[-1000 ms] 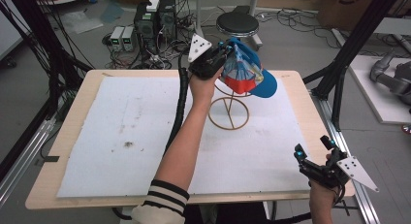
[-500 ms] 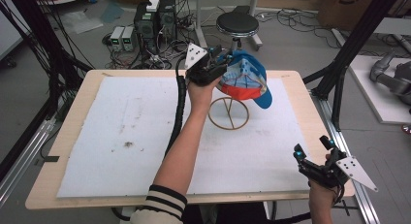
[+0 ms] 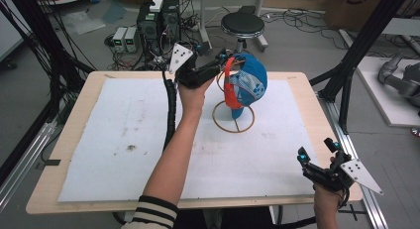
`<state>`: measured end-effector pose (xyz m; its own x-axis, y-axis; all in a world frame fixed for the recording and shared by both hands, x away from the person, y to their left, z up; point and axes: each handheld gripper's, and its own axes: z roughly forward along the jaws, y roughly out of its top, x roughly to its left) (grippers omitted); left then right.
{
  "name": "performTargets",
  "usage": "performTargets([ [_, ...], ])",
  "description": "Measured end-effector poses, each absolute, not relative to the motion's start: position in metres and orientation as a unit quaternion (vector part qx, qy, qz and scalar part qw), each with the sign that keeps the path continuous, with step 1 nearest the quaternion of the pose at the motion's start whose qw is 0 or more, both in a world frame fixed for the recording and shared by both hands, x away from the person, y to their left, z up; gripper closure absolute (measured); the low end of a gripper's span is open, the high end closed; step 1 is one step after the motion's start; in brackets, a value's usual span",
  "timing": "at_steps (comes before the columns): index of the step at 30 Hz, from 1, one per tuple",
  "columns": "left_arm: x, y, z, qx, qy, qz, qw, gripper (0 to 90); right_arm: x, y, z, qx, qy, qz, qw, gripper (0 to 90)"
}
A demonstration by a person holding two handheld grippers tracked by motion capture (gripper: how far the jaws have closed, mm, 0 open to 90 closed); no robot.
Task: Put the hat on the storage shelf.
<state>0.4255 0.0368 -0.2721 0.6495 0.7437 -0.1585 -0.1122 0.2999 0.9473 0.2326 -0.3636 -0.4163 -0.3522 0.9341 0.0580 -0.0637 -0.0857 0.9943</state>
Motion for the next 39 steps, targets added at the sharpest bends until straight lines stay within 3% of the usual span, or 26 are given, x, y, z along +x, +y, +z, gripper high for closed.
performTargets([
  [8,0.406,0.067,-0.264,0.507,0.299,0.303,0.749,23.1,0.234,-0.362,-0.417,0.399,0.544,0.617,0.404,4.4],
  [19,0.375,0.119,-0.267,0.51,0.305,0.349,0.724,18.0,0.237,-0.362,-0.416,0.399,0.544,0.618,0.404,4.4],
  [39,0.301,0.213,-0.308,0.509,0.346,0.411,0.673,14.3,0.244,-0.363,-0.416,0.404,0.541,0.618,0.403,4.4],
])
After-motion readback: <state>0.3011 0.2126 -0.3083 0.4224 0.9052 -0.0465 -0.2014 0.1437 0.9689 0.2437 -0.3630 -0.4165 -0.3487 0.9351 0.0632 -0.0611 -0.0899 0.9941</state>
